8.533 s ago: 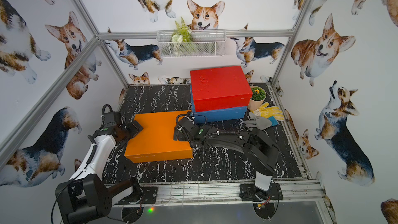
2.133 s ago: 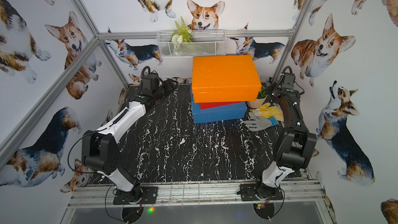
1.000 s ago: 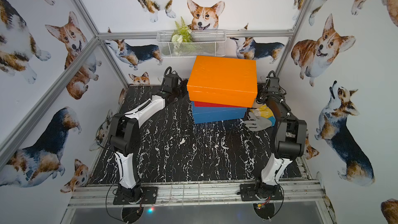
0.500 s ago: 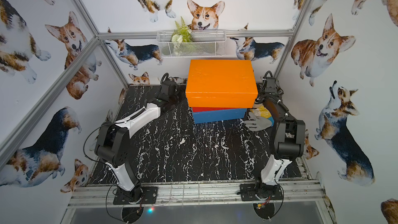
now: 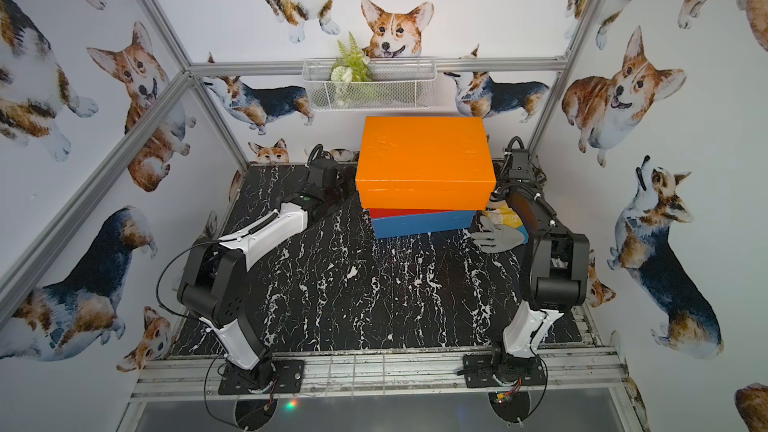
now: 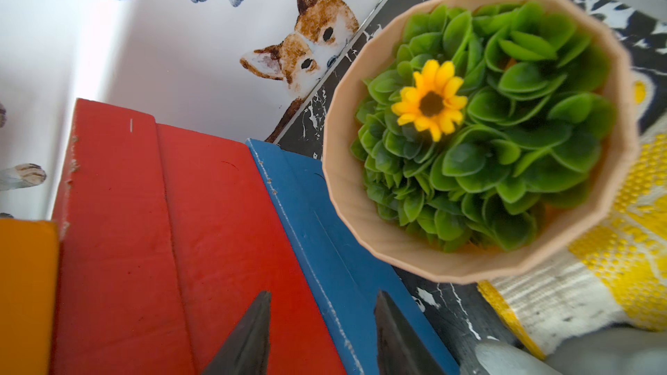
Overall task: Stack the shoeboxes
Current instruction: Adjust the shoebox.
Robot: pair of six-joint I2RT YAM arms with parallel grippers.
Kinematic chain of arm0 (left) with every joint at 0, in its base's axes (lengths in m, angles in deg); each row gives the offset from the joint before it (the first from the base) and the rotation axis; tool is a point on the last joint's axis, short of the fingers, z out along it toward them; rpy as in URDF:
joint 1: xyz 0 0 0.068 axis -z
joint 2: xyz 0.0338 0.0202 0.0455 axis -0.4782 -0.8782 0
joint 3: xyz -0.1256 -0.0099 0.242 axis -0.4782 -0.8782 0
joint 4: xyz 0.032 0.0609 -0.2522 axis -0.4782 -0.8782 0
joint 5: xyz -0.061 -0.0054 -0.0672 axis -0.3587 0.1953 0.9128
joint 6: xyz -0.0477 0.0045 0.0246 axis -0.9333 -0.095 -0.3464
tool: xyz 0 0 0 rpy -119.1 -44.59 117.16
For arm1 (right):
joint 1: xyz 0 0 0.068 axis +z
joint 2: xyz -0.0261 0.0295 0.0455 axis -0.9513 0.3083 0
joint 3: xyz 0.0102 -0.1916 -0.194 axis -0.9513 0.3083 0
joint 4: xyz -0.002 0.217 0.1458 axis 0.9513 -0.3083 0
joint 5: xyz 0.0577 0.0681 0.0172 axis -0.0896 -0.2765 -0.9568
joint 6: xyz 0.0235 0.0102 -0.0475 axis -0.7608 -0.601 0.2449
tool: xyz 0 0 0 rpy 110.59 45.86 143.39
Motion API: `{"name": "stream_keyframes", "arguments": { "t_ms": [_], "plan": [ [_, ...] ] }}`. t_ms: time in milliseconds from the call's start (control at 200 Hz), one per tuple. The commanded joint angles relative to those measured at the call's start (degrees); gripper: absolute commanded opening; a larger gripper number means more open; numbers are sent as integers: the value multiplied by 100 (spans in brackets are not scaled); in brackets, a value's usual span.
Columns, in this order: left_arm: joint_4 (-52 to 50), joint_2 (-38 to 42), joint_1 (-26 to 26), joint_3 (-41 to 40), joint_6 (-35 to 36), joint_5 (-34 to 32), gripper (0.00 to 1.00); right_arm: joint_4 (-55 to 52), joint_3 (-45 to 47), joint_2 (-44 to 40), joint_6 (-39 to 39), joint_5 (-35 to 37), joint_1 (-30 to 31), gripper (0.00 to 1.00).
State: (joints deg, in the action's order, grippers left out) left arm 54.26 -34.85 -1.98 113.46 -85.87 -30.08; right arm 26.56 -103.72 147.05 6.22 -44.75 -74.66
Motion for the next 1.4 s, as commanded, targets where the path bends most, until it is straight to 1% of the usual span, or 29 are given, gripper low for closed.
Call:
{"name": "stream_keyframes", "arguments": {
  "t_ms": [0,265,466,576,686,796,921,1146,1171,1186,1221,1311,1397],
  "plan": [
    [350,28,212,-46,155,1305,75,-343,36,-57,191,-924,205,49],
    [240,195,180,-192,192,1050,76,-553,-353,222,206,-867,149,52],
    [266,222,179,-205,166,1109,77,-710,-654,429,231,-925,151,52],
    [183,266,163,-204,216,1056,78,-729,-588,337,224,-825,99,52],
    [93,267,85,-205,207,1063,80,-704,-419,184,166,-816,-83,53],
    [-67,366,-66,-207,202,1003,83,-682,-305,3,138,-891,-319,54],
    [-197,581,-243,-230,243,908,86,-843,-386,-171,220,-868,-513,57],
    [-469,582,-542,-48,271,1003,87,-1027,-555,-116,269,-840,-521,59],
    [-467,582,-556,-74,272,982,87,-1037,-551,-117,278,-824,-521,59],
    [-468,747,-558,-99,277,967,87,-1035,-536,-125,278,-822,-521,59],
    [-460,828,-565,-162,286,934,87,-995,-497,-152,278,-823,-521,59],
    [-315,1043,-562,-383,299,852,87,-841,-425,-164,255,-978,-492,59],
    [-266,1088,-567,-450,301,862,87,-847,-561,-28,267,-1118,-421,58]
  ]
}}
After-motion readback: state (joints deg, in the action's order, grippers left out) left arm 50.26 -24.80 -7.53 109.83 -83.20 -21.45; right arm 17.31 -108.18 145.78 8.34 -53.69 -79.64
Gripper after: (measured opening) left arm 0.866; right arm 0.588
